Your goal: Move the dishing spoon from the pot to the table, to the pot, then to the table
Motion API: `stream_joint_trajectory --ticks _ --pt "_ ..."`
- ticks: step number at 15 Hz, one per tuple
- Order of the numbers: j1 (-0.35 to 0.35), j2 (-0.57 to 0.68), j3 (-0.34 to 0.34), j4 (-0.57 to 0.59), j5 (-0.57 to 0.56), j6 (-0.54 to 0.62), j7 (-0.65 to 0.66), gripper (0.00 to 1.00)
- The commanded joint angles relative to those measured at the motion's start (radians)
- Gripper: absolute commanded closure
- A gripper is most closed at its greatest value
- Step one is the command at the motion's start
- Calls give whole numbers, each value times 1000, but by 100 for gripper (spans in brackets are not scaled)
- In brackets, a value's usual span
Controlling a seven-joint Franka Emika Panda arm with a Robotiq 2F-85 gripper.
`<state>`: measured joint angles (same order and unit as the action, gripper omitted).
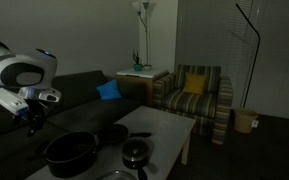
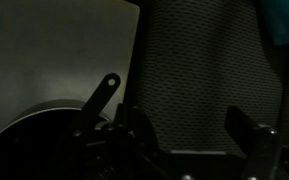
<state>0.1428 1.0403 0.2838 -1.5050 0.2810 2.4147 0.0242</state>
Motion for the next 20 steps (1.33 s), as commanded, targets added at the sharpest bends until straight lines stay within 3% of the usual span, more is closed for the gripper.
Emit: stream_joint_trajectory --ticks 1,9,17,20 --pt "6 10 -6 18 4 -10 -1 0" --pt "38 141 -56 89 22 -13 156 0" --pt "44 272 -60 167 66 173 271 0" --pt "76 280 -111 198 43 142 362 0"
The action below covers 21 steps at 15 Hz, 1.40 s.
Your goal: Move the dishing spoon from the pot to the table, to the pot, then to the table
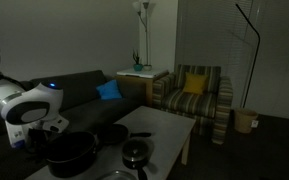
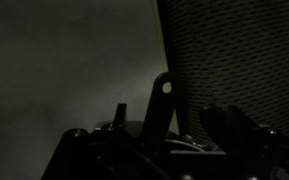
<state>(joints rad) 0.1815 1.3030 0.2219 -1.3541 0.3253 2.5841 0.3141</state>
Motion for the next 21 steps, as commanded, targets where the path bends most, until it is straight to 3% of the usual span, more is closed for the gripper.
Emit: stream_joint_trajectory --ticks 1,21 --pt "13 8 -18 18 3 -6 24 0" --pt "98 89 -74 101 -29 -8 90 0"
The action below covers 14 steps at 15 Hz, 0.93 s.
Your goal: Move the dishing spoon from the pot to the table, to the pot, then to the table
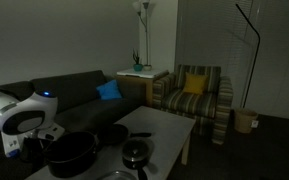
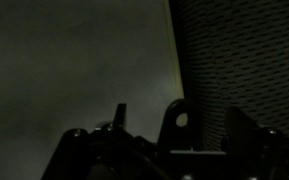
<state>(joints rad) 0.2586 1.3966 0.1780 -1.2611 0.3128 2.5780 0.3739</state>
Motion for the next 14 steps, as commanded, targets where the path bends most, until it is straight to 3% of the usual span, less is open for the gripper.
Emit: stream_joint_trajectory --ticks 1,5,9,11,12,14 --pt "25 -10 -39 2 -19 2 37 0" --pt "46 -38 -81 -30 -15 14 50 0" --pt "58 -41 -108 -28 -13 12 55 41" --pt "62 -45 -115 -30 -12 11 56 48" --pt "65 -46 -118 -30 -11 11 55 61" --pt "68 -49 -121 -31 -11 9 54 75"
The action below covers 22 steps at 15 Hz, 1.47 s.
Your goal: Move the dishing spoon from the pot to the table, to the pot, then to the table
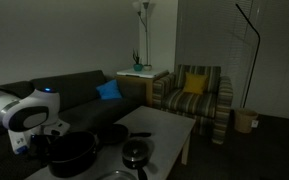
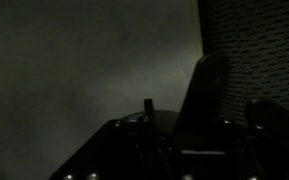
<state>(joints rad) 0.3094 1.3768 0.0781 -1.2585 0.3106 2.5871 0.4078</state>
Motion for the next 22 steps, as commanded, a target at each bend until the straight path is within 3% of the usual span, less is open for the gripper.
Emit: stream_joint_trajectory --ticks 1,3,5,13,22 --pt "19 -31 -21 -34 -8 1 20 82" --pt "23 -33 -22 -36 -8 -1 19 96" --pt "26 -35 -24 -36 -8 -1 19 100" --pt "42 -55 -32 -62 -7 13 25 98" --pt "93 -193 -78 -236 1 136 68 98"
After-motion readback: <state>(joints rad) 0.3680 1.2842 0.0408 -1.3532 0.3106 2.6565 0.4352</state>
